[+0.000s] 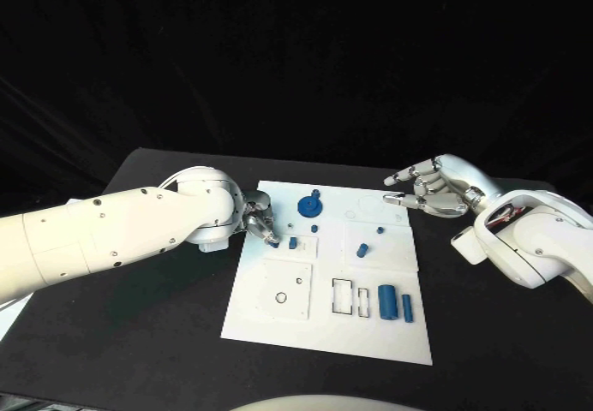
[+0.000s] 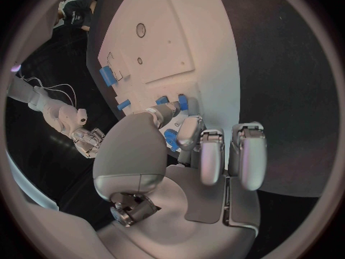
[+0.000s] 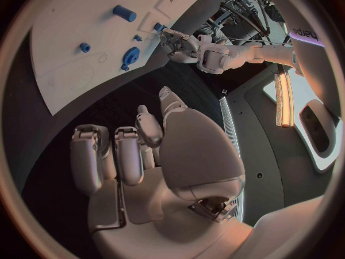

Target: Assemble the parts on the task board

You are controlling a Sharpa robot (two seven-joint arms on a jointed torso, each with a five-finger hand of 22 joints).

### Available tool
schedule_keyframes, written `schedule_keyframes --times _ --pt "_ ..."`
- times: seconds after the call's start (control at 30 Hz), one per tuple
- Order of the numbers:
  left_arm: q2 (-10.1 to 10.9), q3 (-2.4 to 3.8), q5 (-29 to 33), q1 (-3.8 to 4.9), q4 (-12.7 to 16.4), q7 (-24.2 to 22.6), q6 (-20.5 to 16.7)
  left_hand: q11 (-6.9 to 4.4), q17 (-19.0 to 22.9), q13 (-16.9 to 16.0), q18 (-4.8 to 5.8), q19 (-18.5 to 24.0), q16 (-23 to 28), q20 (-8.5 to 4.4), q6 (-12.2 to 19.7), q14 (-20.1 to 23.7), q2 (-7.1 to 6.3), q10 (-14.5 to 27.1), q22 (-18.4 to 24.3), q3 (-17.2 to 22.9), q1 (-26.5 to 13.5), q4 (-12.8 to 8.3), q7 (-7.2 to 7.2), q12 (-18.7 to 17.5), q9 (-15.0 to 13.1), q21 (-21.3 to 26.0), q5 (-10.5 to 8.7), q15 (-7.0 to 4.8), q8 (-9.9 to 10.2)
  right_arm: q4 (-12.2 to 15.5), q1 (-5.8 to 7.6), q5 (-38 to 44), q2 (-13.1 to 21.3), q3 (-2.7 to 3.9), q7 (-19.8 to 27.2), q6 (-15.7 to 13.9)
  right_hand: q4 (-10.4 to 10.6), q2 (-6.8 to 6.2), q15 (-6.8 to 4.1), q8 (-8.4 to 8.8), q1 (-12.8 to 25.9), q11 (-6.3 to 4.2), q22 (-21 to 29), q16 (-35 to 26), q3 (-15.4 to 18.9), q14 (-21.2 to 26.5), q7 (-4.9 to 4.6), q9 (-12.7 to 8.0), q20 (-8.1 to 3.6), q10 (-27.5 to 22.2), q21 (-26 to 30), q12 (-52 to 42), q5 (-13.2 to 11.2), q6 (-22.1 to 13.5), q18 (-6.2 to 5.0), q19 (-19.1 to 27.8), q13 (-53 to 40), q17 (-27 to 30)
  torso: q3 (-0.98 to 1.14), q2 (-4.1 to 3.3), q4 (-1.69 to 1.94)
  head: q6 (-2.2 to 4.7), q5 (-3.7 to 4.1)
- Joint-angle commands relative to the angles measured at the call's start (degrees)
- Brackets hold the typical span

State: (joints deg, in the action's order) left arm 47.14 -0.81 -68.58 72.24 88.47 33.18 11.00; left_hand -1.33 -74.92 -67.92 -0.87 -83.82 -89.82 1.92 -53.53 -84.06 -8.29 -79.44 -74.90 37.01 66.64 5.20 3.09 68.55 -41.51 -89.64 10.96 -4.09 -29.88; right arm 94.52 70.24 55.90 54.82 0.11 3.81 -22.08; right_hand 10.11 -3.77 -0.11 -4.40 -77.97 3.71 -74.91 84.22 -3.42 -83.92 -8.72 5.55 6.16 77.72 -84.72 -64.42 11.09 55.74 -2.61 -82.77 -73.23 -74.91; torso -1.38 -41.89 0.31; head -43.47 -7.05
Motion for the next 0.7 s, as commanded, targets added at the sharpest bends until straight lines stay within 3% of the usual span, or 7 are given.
schedule_keyframes --times 0.03,0.23,0.7 --pt "-0.06 -0.25 -0.13 -0.2 -0.11 0.83 2.14 0.06 -15.08 -0.06 0.87 -6.18 -0.18 -0.4 -0.44 -5.94 -0.1 -0.44 -15.1 6.48 0.38 -6.0 -0.16 0.26 0.01 -0.36 0.37 -0.25 -0.14 0.08 -0.04 0.51 0.0 0.0 0.2 0.72 -0.03 0.27 -0.33 0.17 -0.47 -0.06 -6.09 -0.2 0.16 -4.03 0.08 0.09 -0.13 -0.03 0.21 -0.24 0.18 0.46 0.26 0.34 -0.05 -6.21 0.02 -0.01 -0.05 -0.06 -0.02" --pt "-0.31 -0.36 0.95 -0.22 -0.46 1.51 2.23 -0.21 -15.08 0.18 0.87 -6.18 -0.18 -0.45 -1.31 -5.94 -0.29 -0.73 -15.1 5.63 -1.27 -4.94 -0.59 0.04 0.31 -0.36 0.36 -0.42 0.09 0.14 -0.04 0.51 0.07 0.0 0.19 0.69 -0.03 0.27 -0.33 0.17 -0.47 -0.06 -6.09 -0.2 0.16 -4.03 0.08 0.09 -0.13 -0.03 0.21 -0.24 0.18 0.46 0.26 0.34 -0.05 -6.21 0.04 -0.03 -0.02 -0.08 -0.06" --pt "-1.43 -0.4 1.7 -0.22 -1.36 3.33 2.07 -1.11 -15.08 -0.96 0.87 -6.18 -0.18 -0.99 -4.39 -5.94 -0.64 -1.53 -15.1 -1.03 -5.45 -1.86 -1.8 1.04 1.56 -0.36 0.17 -1.22 1.11 0.34 -0.04 0.52 0.2 0.0 0.16 0.59 -0.08 0.35 -0.34 0.19 -0.51 -0.08 -6.08 -0.25 0.24 -4.02 0.09 0.11 -0.15 -0.02 0.22 -0.2 0.23 0.5 0.25 0.35 0.0 -6.15 0.04 -0.01 -0.08 -0.21 0.05"
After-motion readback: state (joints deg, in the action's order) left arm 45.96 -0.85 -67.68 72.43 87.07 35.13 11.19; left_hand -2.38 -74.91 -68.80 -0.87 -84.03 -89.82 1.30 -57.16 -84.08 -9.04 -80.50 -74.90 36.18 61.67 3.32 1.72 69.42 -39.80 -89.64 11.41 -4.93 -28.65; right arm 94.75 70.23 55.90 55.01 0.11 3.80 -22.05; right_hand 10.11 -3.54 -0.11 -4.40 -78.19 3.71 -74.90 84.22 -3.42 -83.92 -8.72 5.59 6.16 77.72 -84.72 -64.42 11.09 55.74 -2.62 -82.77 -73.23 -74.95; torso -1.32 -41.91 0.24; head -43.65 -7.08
